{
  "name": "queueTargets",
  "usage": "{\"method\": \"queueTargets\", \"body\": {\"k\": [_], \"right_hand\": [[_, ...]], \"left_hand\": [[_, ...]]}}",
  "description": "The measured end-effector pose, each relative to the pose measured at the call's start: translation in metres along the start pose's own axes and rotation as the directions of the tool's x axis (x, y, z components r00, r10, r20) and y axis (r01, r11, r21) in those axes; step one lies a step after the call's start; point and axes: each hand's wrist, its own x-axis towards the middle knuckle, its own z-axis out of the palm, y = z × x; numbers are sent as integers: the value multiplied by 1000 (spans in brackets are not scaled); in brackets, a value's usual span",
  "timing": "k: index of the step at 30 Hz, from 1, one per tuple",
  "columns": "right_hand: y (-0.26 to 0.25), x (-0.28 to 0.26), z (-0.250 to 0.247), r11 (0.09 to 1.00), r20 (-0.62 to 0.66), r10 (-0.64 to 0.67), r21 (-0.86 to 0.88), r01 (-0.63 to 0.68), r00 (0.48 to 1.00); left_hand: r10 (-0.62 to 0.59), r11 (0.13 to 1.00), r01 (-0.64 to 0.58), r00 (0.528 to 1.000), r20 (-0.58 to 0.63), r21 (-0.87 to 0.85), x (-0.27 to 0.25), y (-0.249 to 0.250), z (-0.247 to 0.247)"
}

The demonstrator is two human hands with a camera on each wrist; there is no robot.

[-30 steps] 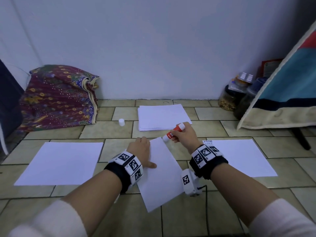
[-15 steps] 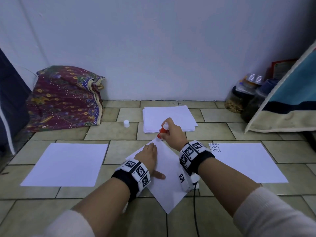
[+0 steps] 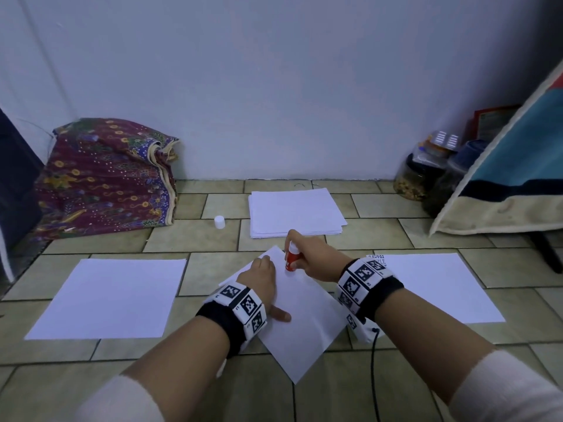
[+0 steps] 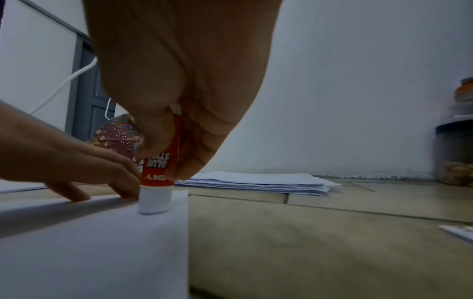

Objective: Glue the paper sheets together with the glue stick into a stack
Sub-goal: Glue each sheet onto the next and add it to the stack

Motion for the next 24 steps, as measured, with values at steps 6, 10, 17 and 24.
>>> {"method": "queueTargets", "body": {"k": [6, 10, 17, 24], "right_hand": [[12, -36, -3, 998, 56, -1, 60, -3, 998], [23, -60, -6, 993, 81, -42, 114, 33, 996], [35, -103, -14, 984, 98, -74, 166, 57, 992], [53, -109, -27, 954, 103, 106, 271, -130, 989]], "left_hand": [[15, 999, -15, 1000, -2, 42, -2, 1, -5], [60, 997, -61, 997, 44, 38, -3, 2, -7], [97, 992, -104, 990, 101, 66, -3, -9, -12], [76, 980, -72, 997, -12, 186, -8, 0, -21]]}}
